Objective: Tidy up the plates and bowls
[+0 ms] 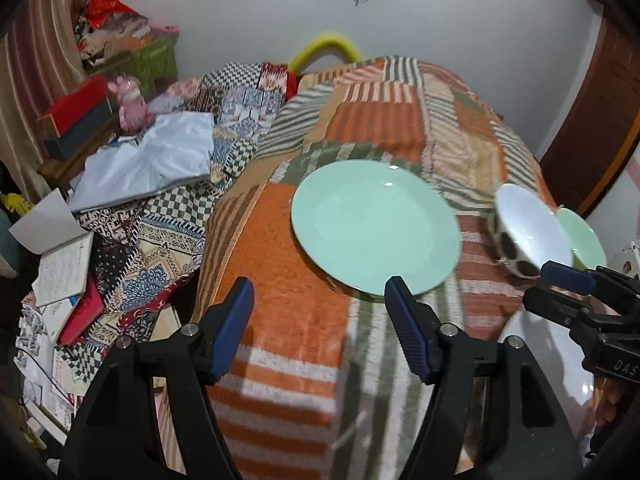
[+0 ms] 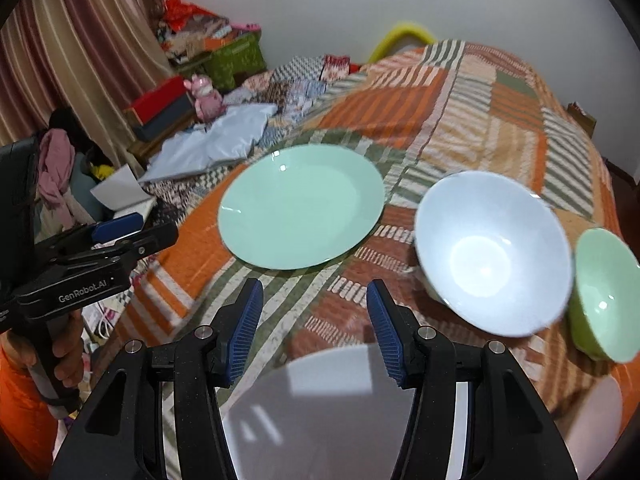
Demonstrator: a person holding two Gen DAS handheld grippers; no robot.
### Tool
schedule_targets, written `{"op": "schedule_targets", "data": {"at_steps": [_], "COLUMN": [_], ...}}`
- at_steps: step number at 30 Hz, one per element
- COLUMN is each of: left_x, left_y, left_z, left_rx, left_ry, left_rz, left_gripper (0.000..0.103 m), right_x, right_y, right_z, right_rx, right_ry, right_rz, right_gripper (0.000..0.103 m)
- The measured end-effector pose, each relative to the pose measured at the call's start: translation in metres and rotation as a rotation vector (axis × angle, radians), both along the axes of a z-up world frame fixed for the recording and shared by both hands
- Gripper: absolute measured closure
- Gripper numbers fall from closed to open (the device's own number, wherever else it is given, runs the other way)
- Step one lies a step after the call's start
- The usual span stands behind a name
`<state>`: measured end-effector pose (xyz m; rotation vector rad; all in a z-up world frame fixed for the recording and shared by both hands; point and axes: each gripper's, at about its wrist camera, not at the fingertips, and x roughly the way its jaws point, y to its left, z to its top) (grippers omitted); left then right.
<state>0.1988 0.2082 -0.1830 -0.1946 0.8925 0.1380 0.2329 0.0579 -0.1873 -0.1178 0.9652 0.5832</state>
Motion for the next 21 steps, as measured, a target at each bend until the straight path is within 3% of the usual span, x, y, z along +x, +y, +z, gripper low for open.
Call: {"op": "schedule_targets", "data": {"at_steps": [8, 13, 21], "left_x": [0.039, 0.054, 0.075], "left_y": [0.019, 0.022, 0.02], "left_z": [-0.04, -0.057, -0.065], "left_rx": [-0.058, -0.103, -0.11], "left_ry": [0.056, 0.073, 0.078], "left_rz": [-0.021, -0.043, -0.075], "left_gripper": [0.054, 0.061, 0.063], "right_x": [0.027, 0.038, 0.048], "right_y": [0.021, 0.024, 0.034], "right_z": [-0.025, -0.037, -0.043], "right_rx": [-0.08, -0.102, -0.085], "right_ry": [0.047, 0.091, 0.127], "right_rz": [0.025, 0.008, 0.006], "right_gripper": [0.054, 0.06, 0.064]}}
